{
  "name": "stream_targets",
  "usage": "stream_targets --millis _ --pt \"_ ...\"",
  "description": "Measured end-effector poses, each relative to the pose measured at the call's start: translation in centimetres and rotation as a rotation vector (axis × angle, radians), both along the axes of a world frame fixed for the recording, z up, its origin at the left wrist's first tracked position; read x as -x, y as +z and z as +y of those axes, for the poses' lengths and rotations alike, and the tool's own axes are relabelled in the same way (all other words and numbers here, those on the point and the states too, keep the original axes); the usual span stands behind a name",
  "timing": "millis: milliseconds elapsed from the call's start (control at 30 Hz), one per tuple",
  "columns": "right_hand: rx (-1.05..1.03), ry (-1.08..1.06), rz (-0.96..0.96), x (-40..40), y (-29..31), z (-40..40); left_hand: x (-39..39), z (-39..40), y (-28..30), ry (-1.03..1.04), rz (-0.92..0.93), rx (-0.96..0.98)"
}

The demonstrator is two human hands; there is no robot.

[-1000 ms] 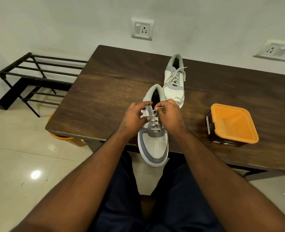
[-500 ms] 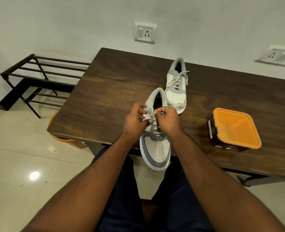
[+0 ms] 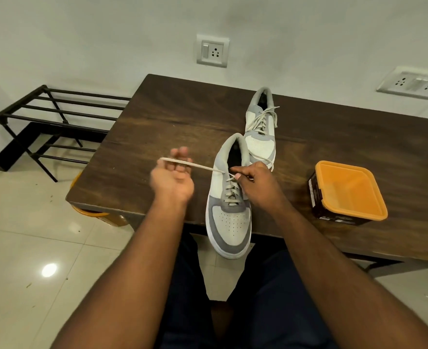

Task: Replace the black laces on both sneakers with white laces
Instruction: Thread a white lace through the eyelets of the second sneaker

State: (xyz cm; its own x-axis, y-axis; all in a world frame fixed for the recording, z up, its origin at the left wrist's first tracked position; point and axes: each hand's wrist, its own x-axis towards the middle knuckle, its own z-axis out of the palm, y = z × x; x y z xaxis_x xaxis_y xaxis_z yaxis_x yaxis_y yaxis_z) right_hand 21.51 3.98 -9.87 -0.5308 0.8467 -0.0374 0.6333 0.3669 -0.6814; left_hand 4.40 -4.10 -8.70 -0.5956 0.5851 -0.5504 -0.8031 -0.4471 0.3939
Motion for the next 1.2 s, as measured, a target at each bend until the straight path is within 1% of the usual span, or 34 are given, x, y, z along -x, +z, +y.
stream_targets --millis 33,67,100,133,233,267,300,333,400,433,500,567,600,667,700,733,767,800,833,867,900,933,967,1000,1033,1100,1167,1200 --pt "-0.034 0.008 -0.032 -0.2 0.0 -0.1 1.4 -0.6 0.6 0.067 -0.089 -0.07" --pt "-0.073 0.02 -0.055 -0.3 0.0 -0.2 2.2 -1.1 1.1 0.098 -0.092 -0.083" --pt "-0.127 0.037 -0.087 -0.3 0.1 -0.3 2.4 -1.4 1.4 0.09 -0.022 -0.055" --pt "-0.175 0.057 -0.124 -0.3 -0.1 -0.4 2.0 -1.6 1.3 0.032 0.123 0.031" --pt "-0.267 0.093 -0.159 -0.2 -0.2 -0.6 -1.1 -1.2 0.0 -0.326 0.783 0.434" --pt "-0.279 0.097 -0.155 -0.2 -0.2 -0.6 -2.1 -1.0 -0.7 -0.451 0.934 0.502" --pt "-0.28 0.099 -0.147 -0.2 -0.2 -0.6 -3.1 -0.9 -1.6 -0.562 1.04 0.528" --pt "-0.273 0.1 -0.133 -0.2 -0.1 -0.5 -3.8 -0.8 -2.0 -0.631 1.142 0.552" --pt "-0.249 0.105 -0.123 -0.4 0.1 -0.5 -4.7 -0.6 -2.5 -0.658 1.359 0.651" --pt "-0.238 0.103 -0.123 -0.4 0.1 -0.4 -4.6 -0.5 -2.5 -0.65 1.402 0.681" --pt "-0.22 0.103 -0.119 -0.7 0.2 -0.2 -3.6 -0.5 -2.4 -0.563 1.353 0.729" --pt "-0.209 0.116 -0.119 -0.8 0.3 0.0 -1.4 -1.1 -2.6 -0.393 1.311 0.862" --pt "-0.207 0.121 -0.134 -0.8 0.4 0.0 -0.3 -1.4 -2.8 -0.354 1.324 0.934" --pt "-0.22 0.13 -0.143 -0.6 0.3 -0.1 0.7 -1.8 -3.1 -0.43 1.458 1.025" --pt "-0.235 0.131 -0.106 -0.6 0.2 -0.3 0.4 -2.0 -3.2 -0.487 1.555 1.042" --pt "-0.244 0.105 -0.036 -0.6 0.1 -0.6 -0.3 -2.2 -3.1 -0.499 1.64 1.047" --pt "-0.248 0.045 0.067 -0.7 -0.1 -1.0 -1.2 -2.4 -2.9 -0.457 1.7 1.051" --pt "-0.228 -0.05 0.171 -0.9 -0.3 -1.3 -2.0 -2.6 -2.7 -0.353 1.742 1.039" --pt "-0.189 -0.168 0.271 -1.2 -0.6 -1.7 -2.7 -2.8 -2.4 -0.269 1.797 1.03" --pt "-0.122 -0.306 0.332 -1.2 -1.1 -2.0 -3.4 -2.8 -2.4 -0.24 1.834 1.0" --pt "-0.026 -0.422 0.361 -1.1 -1.2 -2.0 -4.1 -2.7 -2.3 -0.296 1.814 0.942" --pt "0.101 -0.512 0.365 -0.9 -1.4 -1.6 -4.7 -2.4 -2.1 -0.406 1.674 0.876" --pt "0.26 -0.562 0.358 -0.6 -1.5 -1.3 -5.1 -1.9 -2.0 -0.505 1.47 0.793" --pt "0.421 -0.598 0.349 -0.2 -1.5 -1.2 -5.3 -1.2 -2.2 -0.525 1.27 0.747" --pt "0.541 -0.622 0.352 0.2 -1.4 -1.0 -5.4 -0.7 -2.3 -0.511 1.142 0.735" --pt "0.626 -0.642 0.363 1.0 -1.1 -0.6 -5.7 0.3 -2.4 -0.446 0.952 0.682" --pt "0.667 -0.653 0.433 1.7 -0.7 -0.2 -6.1 1.4 -2.3 -0.382 0.726 0.555" --pt "0.696 -0.652 0.47 2.0 -0.5 -0.1 -6.2 1.8 -2.2 -0.348 0.642 0.516"
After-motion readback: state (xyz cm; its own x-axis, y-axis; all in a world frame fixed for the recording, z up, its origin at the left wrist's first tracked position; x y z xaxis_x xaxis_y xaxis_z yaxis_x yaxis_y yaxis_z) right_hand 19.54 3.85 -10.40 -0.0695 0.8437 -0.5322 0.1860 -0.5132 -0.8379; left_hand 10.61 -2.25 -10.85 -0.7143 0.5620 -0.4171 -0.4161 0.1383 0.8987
